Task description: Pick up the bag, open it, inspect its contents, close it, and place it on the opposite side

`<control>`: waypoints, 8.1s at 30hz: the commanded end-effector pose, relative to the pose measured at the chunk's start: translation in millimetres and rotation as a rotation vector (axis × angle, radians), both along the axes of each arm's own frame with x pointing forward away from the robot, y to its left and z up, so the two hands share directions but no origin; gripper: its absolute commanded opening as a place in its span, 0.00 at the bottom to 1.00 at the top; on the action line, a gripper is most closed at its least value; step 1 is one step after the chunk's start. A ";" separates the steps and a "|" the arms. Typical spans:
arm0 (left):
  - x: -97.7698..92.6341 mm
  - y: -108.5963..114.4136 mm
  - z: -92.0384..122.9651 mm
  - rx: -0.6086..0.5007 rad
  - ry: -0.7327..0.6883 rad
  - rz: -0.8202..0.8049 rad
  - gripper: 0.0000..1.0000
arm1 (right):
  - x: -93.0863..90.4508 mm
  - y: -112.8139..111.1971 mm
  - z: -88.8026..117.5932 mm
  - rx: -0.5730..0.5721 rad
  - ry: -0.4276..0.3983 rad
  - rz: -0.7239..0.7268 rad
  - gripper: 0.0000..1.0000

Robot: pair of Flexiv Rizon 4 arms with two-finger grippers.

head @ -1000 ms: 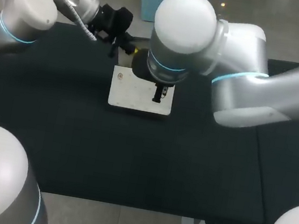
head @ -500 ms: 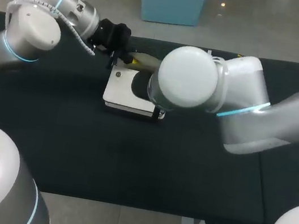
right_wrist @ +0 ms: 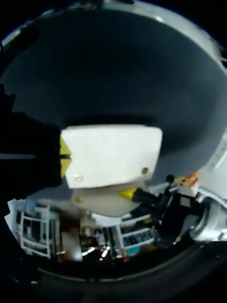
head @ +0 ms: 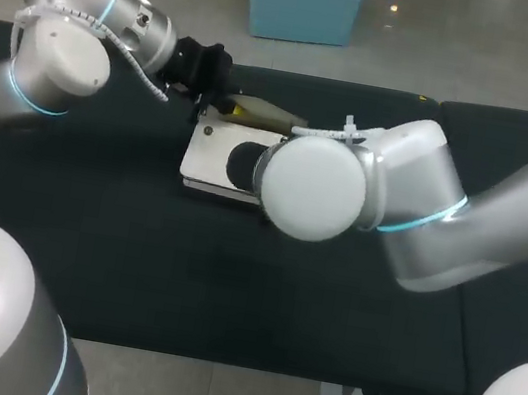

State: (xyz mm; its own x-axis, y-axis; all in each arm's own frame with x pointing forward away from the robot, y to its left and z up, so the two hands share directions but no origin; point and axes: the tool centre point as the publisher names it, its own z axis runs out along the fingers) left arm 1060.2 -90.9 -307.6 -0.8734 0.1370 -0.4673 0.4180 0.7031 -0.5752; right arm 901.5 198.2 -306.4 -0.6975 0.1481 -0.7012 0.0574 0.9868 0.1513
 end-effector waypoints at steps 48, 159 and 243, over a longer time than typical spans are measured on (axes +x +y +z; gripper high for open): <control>-23.9 3.4 -36.6 0.039 -0.099 -0.068 0.00 | 14.3 18.5 -63.8 -0.032 -0.096 -0.047 0.24; -61.9 19.9 -52.6 0.053 -0.302 -0.252 0.00 | 16.1 17.6 -67.0 -0.020 -0.094 -0.062 0.00; -82.5 17.6 30.4 -0.078 -0.115 -0.196 1.00 | 0.8 14.0 -17.0 0.017 0.048 -0.022 1.00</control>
State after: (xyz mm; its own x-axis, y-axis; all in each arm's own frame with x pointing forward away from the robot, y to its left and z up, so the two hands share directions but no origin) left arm 982.2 -73.0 -289.5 -0.7475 0.2486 -0.6159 0.6400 0.5179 -0.5677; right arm 899.5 218.5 -340.7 -0.6778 0.1822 -0.7123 0.0887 0.9820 0.1667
